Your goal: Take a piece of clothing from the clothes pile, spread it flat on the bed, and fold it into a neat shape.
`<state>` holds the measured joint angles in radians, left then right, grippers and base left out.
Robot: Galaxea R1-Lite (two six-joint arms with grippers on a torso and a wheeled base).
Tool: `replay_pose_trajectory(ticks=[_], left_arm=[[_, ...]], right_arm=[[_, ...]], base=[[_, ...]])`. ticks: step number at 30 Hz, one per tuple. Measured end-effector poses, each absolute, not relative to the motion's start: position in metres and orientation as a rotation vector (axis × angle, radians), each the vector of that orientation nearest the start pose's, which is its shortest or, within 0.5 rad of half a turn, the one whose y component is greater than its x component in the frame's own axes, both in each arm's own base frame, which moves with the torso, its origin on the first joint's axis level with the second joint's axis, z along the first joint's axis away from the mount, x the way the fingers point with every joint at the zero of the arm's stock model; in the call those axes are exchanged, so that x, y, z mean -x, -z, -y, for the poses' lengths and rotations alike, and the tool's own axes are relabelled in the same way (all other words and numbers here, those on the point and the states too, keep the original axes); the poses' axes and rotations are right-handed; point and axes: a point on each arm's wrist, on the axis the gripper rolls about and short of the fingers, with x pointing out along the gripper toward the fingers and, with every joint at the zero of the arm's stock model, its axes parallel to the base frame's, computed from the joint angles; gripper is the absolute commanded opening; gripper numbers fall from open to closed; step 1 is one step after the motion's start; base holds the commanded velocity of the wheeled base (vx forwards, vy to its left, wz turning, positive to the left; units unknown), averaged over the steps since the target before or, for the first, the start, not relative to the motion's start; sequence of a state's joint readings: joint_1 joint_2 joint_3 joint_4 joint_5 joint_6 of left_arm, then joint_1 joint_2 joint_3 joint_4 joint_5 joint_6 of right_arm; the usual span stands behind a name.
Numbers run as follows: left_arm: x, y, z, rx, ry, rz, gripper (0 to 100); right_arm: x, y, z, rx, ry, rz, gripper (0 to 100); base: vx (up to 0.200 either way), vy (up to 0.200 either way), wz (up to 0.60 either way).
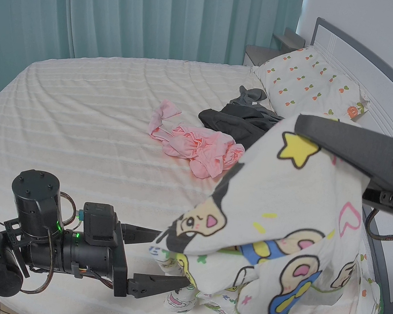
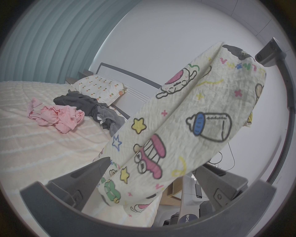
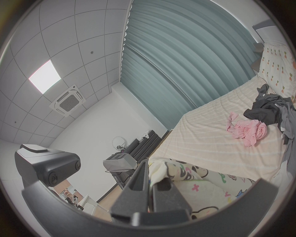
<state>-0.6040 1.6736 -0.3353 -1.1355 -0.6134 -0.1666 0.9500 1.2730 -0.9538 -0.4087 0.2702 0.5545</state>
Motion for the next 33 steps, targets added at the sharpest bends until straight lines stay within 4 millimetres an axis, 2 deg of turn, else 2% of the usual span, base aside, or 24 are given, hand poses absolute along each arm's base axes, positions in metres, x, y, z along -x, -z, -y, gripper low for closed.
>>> replay_pose_trajectory(ticks=[6,11,15,21,33], left_arm=[[-0.189,-0.129,0.154,0.149,1.207,-0.309,100],[-0.193,-0.133,0.156,0.141,1.095,-0.265,100],[-0.199,-0.145,0.158,0.152,1.0,-0.163,100],[-0.2,-0.156,0.16,0.178,0.99,-0.097,100],[-0.187,-0.166,0.146,0.199,0.981,-0.069,100]], right_arm=[[-0.113,-0.311,-0.171,-0.511,-1.216,-0.258,0],[-0.113,-0.31,-0.171,-0.509,-1.216,-0.263,0],[-0.113,-0.309,-0.172,-0.508,-1.216,-0.266,0],[-0.113,-0.308,-0.172,-0.506,-1.217,-0.27,0],[-0.113,-0.308,-0.171,-0.504,-1.214,-0.273,0]], base=[[0.0,0.0,0.0],[0.0,0.0,0.0],[0.0,0.0,0.0],[0.0,0.0,0.0],[0.0,0.0,0.0]])
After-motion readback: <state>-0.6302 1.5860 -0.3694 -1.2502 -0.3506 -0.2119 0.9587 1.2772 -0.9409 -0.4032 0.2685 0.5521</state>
